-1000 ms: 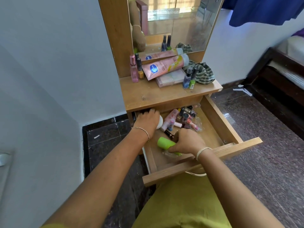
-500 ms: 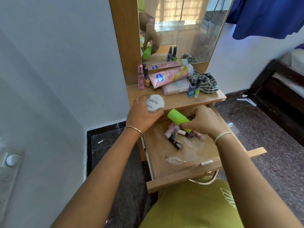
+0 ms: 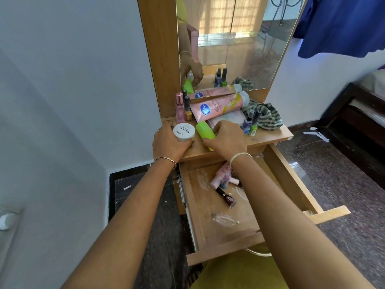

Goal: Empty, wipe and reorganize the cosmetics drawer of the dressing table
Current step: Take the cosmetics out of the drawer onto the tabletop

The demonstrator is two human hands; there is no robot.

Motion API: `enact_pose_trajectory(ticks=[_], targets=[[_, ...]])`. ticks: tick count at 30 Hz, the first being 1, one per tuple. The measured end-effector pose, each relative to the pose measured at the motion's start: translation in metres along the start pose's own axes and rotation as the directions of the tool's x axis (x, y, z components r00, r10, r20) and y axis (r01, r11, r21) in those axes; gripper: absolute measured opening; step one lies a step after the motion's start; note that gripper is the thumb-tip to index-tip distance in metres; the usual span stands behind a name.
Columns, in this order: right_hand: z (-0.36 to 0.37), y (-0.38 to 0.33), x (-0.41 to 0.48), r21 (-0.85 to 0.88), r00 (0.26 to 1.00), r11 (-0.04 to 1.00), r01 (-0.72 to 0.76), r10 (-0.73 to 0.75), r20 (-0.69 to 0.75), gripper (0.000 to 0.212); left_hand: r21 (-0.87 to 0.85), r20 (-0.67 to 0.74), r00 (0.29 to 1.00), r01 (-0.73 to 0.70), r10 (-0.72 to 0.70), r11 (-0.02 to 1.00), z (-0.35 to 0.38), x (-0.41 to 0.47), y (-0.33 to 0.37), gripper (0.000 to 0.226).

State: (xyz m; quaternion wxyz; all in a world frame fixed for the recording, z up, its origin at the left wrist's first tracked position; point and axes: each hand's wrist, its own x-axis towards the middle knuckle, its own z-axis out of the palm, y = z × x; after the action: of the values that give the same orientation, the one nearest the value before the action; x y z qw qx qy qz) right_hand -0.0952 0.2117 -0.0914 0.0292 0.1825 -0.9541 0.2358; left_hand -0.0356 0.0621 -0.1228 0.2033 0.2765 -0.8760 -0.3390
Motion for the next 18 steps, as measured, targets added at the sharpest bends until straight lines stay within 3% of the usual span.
enact_pose_trajectory(ticks=[9, 14, 18], targets=[[-0.001, 0.004, -0.003, 0.052, 0.999, 0.998, 0.017, -0.014, -0.052, 0.048, -0.038, -0.038, 0.998, -0.061, 0.059, 0.997, -0.001, -0.006, 0.002, 0.071], [-0.011, 0.035, -0.033, 0.205, 0.993, 0.979, -0.014, 0.037, -0.11, 0.034, -0.113, -0.094, 0.97, -0.236, 0.226, 0.965, -0.006, -0.05, 0.007, 0.033], [-0.006, 0.069, -0.069, 0.158, 0.997, 0.984, -0.078, 0.075, 0.025, 0.016, -0.253, 0.082, 0.953, -0.264, 0.292, 0.931, 0.004, -0.091, 0.007, 0.005]])
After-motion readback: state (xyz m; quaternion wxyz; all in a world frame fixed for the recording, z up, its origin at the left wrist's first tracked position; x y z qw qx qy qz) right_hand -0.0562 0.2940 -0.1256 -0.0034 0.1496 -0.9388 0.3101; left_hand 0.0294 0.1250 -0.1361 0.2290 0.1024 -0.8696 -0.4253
